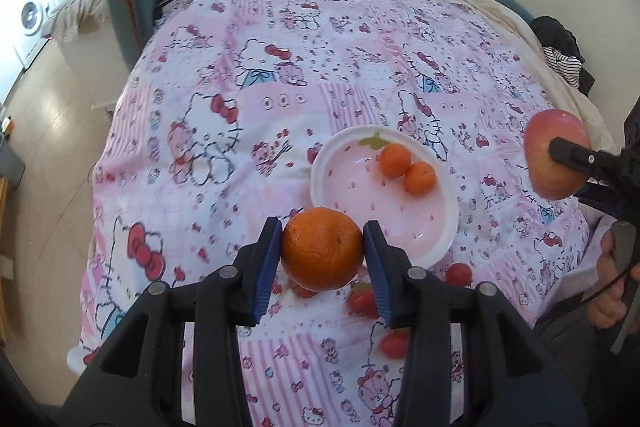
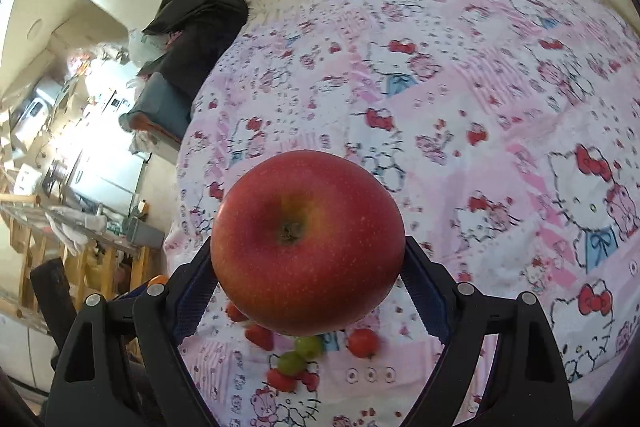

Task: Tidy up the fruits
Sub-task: 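Place the apple and mandarin on the plate with both grippers, then move the left gripper to the red strawberry and grasp it, then carry the strawberry toward the plate with the left gripper while the right grasps a tomato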

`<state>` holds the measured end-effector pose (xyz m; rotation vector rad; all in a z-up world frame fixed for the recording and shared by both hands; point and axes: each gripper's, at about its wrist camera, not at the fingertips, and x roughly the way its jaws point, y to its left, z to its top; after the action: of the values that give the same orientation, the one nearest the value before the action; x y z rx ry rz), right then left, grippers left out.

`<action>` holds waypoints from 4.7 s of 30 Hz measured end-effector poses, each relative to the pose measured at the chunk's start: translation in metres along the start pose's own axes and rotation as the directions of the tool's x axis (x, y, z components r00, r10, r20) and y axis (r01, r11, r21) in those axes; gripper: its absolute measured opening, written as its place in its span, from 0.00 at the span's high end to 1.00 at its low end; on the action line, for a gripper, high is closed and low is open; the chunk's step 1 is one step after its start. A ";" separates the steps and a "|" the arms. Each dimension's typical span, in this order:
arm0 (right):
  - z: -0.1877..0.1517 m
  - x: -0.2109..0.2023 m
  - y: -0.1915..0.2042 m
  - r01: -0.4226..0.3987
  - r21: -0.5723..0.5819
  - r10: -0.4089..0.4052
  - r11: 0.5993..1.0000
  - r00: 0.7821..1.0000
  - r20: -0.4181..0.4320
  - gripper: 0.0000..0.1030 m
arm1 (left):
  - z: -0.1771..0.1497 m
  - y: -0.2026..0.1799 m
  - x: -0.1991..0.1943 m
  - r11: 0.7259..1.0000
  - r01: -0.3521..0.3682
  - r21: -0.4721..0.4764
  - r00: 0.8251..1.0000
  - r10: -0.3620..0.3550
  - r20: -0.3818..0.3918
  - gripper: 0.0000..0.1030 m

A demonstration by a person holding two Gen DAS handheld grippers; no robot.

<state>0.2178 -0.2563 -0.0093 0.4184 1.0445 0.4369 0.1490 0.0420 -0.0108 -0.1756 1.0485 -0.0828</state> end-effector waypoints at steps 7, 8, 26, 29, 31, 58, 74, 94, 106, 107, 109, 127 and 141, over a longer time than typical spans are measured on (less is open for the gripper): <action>-0.008 0.038 0.005 0.052 -0.044 -0.056 0.998 0.995 -0.080 0.14 | 0.035 -0.002 0.030 1.000 0.007 -0.004 1.000 -0.007 -0.016 0.64; -0.008 0.045 0.005 0.062 -0.052 -0.067 0.997 0.993 -0.095 0.14 | 0.038 -0.001 0.036 1.000 0.018 -0.010 1.000 -0.019 -0.020 0.64; -0.034 0.137 0.022 0.092 -0.214 -0.148 0.973 0.953 -0.266 0.14 | 0.071 -0.033 0.164 0.993 0.114 0.025 0.979 -0.108 -0.175 0.63; -0.032 0.146 0.021 0.104 -0.221 -0.162 0.970 0.951 -0.262 0.14 | 0.074 -0.031 0.173 0.992 0.123 0.015 0.973 -0.118 -0.198 0.63; -0.032 0.150 0.021 0.115 -0.225 -0.174 0.967 0.949 -0.264 0.14 | 0.076 -0.032 0.176 0.992 0.124 0.016 0.973 -0.118 -0.200 0.63; -0.045 0.164 0.017 0.130 -0.246 -0.202 0.960 0.934 -0.295 0.13 | 0.072 -0.043 0.169 0.995 0.070 0.074 0.985 -0.058 -0.160 0.25; -0.049 0.111 0.022 0.159 -0.250 -0.209 0.955 0.960 -0.185 0.10 | 0.068 -0.040 0.122 0.996 0.045 0.075 0.996 -0.039 -0.081 0.24; -0.064 0.031 0.013 0.124 -0.153 -0.141 0.980 0.985 -0.102 0.10 | 0.015 0.018 0.037 0.999 -0.032 -0.026 0.999 0.032 -0.016 0.24; -0.064 0.010 -0.031 0.120 0.096 -0.115 0.988 0.992 -0.061 0.10 | -0.022 0.043 0.025 0.984 -0.066 -0.166 0.994 0.049 -0.102 0.24; -0.064 0.013 -0.035 0.119 0.120 -0.110 0.986 0.991 -0.073 0.10 | -0.024 0.041 0.027 0.985 -0.068 -0.156 0.993 0.051 -0.110 0.24; -0.064 0.019 -0.043 0.117 0.163 -0.101 0.980 0.990 -0.101 0.09 | -0.029 0.037 0.038 0.988 -0.088 -0.125 0.987 0.069 -0.146 0.25; -0.066 0.028 -0.054 0.132 0.188 -0.105 0.973 0.984 -0.146 0.10 | -0.039 0.006 0.127 0.982 -0.101 -0.161 0.931 0.036 -0.364 0.54; -0.071 0.047 -0.069 0.152 0.184 -0.105 0.971 0.965 -0.240 0.13 | -0.039 0.015 0.087 0.978 -0.045 -0.205 0.949 -0.022 -0.313 0.60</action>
<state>0.1850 -0.2801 -0.1111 0.4841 1.3388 0.2665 0.1583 0.0395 -0.1065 -0.3571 1.3774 0.0122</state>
